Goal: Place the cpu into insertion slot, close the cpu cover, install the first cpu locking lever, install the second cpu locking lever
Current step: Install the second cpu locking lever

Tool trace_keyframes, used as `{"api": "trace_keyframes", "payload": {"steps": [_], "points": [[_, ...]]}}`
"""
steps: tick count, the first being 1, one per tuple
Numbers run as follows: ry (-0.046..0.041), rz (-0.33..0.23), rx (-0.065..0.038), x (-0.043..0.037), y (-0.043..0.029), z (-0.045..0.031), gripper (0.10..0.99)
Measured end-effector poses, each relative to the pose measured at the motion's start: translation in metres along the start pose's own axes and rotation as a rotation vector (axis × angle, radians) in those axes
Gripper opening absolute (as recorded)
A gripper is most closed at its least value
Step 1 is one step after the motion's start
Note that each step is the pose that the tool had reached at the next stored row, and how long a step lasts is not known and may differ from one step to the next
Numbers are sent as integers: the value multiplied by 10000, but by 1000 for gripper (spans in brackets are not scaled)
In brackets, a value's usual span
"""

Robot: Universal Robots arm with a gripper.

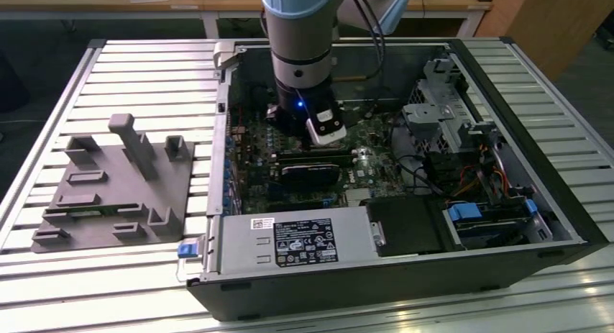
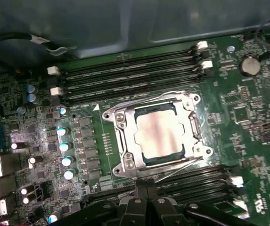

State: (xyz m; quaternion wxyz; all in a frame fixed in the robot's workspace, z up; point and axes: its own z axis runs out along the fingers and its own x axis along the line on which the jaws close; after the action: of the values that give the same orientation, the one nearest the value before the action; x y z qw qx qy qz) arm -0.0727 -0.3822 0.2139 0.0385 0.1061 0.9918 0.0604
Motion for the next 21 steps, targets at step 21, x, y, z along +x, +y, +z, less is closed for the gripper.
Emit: {"api": "trace_keyframes", "payload": {"steps": [21], "points": [[252,-170,-1063,36,-193,137,106]]}}
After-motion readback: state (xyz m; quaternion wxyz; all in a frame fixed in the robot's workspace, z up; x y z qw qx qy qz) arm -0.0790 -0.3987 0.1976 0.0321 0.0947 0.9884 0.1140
